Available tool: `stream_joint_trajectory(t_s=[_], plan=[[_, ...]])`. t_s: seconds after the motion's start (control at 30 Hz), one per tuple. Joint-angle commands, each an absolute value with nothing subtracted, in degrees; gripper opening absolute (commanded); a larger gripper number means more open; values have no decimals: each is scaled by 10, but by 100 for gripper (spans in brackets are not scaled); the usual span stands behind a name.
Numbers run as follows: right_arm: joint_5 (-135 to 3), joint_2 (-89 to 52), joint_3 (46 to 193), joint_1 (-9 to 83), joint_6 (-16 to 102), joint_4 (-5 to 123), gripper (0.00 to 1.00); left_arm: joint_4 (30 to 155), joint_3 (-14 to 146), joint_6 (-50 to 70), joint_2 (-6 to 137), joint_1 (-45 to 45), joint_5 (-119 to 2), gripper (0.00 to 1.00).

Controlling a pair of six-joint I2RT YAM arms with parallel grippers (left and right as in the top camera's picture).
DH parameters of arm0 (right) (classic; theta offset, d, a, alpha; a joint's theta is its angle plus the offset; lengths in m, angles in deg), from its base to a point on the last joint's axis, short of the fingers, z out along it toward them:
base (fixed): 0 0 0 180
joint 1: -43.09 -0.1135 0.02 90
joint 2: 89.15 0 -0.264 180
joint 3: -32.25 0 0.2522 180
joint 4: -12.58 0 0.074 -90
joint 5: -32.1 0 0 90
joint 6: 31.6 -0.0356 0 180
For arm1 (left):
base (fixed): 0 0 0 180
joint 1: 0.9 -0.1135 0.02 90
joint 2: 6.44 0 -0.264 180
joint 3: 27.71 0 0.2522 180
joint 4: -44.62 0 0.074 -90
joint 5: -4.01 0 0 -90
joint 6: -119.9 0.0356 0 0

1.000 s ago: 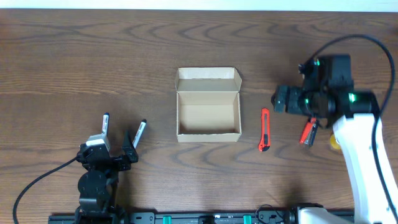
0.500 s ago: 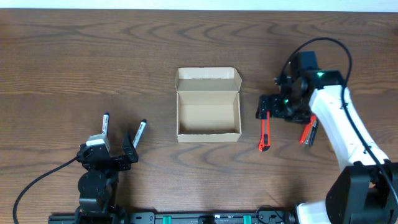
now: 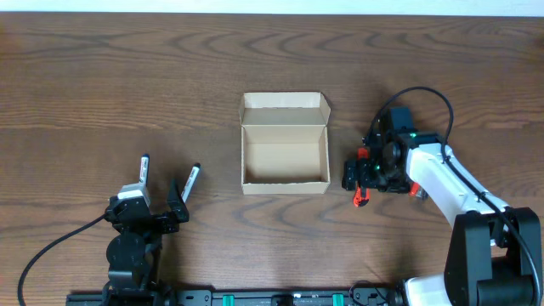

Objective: Pack container
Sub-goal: 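Move right gripper over the nearer red utility knife and lower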

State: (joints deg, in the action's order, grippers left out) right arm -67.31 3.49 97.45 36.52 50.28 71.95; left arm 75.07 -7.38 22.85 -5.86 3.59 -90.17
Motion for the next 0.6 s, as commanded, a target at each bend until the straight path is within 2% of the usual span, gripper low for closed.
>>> stream_joint_trajectory(t_s=[0.0, 0.23, 0.57], plan=[[-673, 38, 969, 359, 519, 702, 99, 757, -86, 235, -62, 32, -893, 95], [-649, 38, 969, 359, 470, 657, 99, 757, -86, 235, -62, 32, -893, 95], [-627, 40, 969, 369, 425, 677, 99, 757, -86, 235, -62, 32, -893, 95]])
